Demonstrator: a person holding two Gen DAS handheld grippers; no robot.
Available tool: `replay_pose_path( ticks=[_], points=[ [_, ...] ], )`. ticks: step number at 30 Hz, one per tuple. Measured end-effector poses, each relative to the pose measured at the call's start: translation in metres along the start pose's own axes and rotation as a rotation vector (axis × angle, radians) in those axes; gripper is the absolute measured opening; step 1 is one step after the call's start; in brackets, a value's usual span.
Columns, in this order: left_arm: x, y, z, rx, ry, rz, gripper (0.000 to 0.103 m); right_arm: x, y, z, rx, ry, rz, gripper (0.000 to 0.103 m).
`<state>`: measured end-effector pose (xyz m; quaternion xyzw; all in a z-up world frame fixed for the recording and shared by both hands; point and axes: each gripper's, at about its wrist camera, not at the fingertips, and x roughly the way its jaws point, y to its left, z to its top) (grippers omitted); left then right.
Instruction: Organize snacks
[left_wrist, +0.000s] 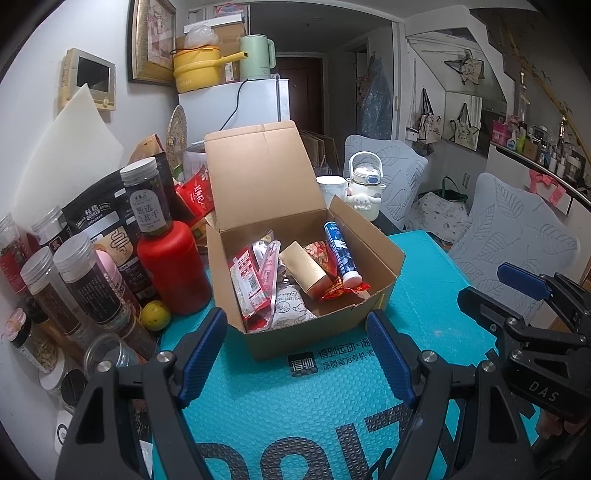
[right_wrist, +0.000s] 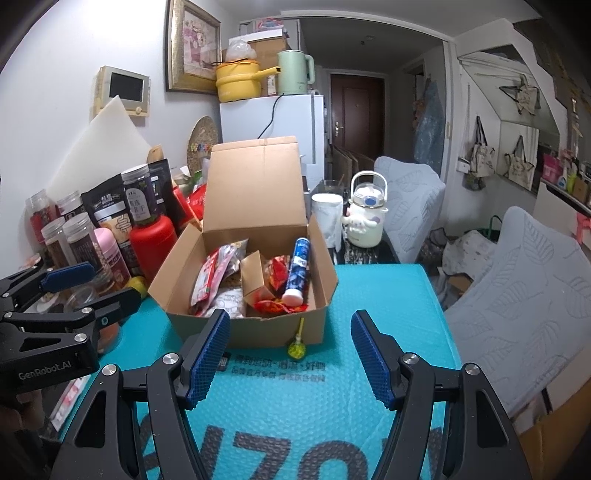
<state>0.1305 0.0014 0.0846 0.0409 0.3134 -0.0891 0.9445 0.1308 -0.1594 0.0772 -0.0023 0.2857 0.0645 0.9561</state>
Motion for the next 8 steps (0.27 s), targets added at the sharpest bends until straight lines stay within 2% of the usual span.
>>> replay_pose_path(
  ticks=[8],
  points=[
    [0.0068, -0.0018, 0.0002, 0.005, 0.012, -0.009, 0.078, 0.0055, -0.0043, -0.0017, 0.010, 0.011, -0.005, 0.068]
  ],
)
